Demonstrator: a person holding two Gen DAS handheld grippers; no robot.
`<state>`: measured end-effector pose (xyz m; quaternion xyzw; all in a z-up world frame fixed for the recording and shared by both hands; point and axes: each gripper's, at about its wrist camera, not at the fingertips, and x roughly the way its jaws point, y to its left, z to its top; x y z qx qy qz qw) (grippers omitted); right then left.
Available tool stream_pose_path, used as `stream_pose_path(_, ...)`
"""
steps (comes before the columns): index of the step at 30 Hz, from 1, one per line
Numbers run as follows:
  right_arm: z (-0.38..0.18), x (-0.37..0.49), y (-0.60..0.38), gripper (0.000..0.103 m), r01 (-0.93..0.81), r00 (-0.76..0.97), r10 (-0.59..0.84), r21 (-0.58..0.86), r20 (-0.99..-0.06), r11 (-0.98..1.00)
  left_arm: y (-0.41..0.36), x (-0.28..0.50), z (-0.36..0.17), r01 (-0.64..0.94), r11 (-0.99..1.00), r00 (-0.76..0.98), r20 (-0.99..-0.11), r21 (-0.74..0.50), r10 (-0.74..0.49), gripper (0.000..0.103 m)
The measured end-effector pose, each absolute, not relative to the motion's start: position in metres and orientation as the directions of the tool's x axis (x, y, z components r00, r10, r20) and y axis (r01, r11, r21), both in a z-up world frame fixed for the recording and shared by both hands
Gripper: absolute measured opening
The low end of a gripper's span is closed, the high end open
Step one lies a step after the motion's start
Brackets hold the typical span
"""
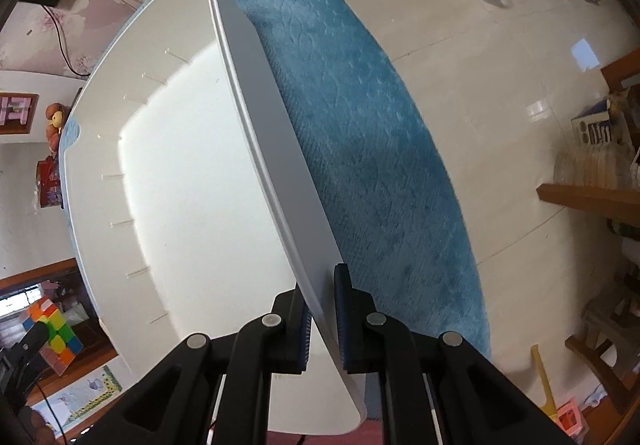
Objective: Organize rigid objects
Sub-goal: 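Carry the cube over the white tray and release it inside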
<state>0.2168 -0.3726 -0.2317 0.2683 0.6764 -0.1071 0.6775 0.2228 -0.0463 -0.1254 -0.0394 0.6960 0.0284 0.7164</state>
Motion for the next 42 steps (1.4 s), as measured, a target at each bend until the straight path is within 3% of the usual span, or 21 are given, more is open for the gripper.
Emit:
stream_pose_path(22,-0.225,0.228,-0.384,0.01,0.489,0.093,0.184,0.206,-0.979,0.848,-0.194,0.197,-0.136,0.402,0.91,0.062,-0.988,-0.104,-0.141,0.08)
stream_pose_path(32,-0.225,0.229,-0.383,0.01,0.489,0.09,0.179,0.2,-0.98,0.849,-0.2,0.189,-0.132,0.414,0.9,0.064,-0.981,-0.139,-0.181,0.081)
stream_pose_path(42,-0.224,0.227,-0.383,0.01,0.496,0.096,0.159,0.186,-0.983,0.848,-0.184,0.177,-0.095,0.403,0.903,0.218,-0.942,-0.149,-0.253,0.084)
